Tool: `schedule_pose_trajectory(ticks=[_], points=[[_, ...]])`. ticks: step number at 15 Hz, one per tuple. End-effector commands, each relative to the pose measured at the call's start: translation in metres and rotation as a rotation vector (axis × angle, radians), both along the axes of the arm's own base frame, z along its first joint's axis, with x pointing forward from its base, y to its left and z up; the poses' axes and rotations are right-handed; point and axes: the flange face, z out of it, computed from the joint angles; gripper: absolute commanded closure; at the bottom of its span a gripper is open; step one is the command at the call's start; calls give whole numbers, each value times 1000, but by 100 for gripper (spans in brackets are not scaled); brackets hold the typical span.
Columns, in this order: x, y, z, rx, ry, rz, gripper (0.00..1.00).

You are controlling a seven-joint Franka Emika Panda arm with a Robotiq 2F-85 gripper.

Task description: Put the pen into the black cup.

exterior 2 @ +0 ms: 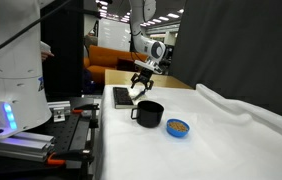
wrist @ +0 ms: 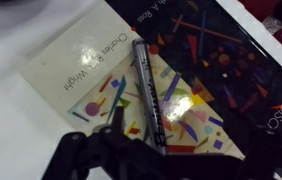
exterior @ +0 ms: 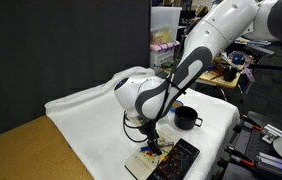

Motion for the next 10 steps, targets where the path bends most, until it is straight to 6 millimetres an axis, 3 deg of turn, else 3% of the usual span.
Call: schedule_pose_trajectory(ticks=[1,10], points=[[4,-4,1,-69,-39,-17,0],[2,-3,-4,-71,-46,-19,0]])
